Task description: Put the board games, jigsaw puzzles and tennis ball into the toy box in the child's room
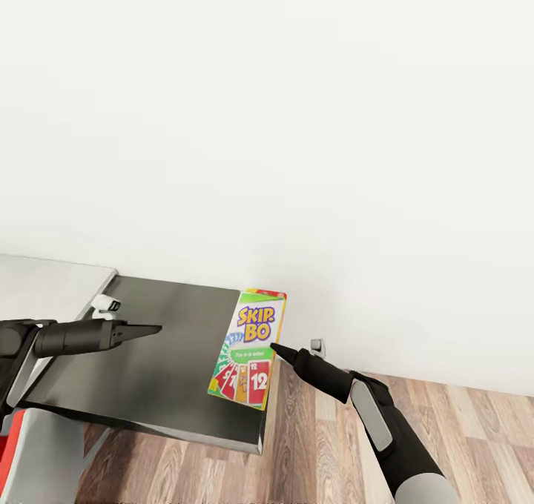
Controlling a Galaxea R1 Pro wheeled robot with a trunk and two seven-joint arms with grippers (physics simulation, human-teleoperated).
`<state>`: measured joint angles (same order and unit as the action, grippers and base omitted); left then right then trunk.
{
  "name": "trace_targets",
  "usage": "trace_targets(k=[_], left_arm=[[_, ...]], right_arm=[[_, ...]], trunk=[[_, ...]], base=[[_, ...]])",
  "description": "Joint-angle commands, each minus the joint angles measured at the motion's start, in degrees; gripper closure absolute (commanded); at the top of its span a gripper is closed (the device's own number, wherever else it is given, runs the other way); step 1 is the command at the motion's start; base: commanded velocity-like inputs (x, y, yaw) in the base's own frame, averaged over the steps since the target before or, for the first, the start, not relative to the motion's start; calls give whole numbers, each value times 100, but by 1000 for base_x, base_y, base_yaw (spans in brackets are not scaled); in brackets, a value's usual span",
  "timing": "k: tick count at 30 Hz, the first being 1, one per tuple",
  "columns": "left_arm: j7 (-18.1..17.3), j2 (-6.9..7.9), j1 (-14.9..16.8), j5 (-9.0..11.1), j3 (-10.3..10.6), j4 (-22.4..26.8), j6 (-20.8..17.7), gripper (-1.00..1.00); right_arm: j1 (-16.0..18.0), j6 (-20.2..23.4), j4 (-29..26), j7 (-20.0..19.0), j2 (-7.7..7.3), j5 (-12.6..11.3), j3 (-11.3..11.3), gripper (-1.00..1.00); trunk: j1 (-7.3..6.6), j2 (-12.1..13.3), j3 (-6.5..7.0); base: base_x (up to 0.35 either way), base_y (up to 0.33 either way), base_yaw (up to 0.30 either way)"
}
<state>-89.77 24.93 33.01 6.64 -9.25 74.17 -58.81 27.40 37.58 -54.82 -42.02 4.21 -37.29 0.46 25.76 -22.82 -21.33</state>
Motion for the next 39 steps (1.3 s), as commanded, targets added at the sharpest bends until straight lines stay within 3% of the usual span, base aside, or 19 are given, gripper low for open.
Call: trace_targets(k=[1,19,32,39], left_arm=[[-23,2,3,-2,2,1,-61,-100],[-23,9,-5,20,-31,1,-36,-100],[-23,4,-5,13,-25,1,-2,-100],[-23,3,-5,13,-25,-1,9,-100]], right_arm=[[3,22,-2,3,1,-33,-2,100],[-12,-123,-8,-8,1,-32,5,100],[-15,-284,-3,-25,-7,-31,4,100],[-15,-368,-2,-259,-8,15,0,100]], trunk=[[2,-10,-9],[2,-10,100],[2,-10,222],[2,-10,288]], base=[[-32,0,0],[-38,0,140],[-51,0,14],[0,0,0]])
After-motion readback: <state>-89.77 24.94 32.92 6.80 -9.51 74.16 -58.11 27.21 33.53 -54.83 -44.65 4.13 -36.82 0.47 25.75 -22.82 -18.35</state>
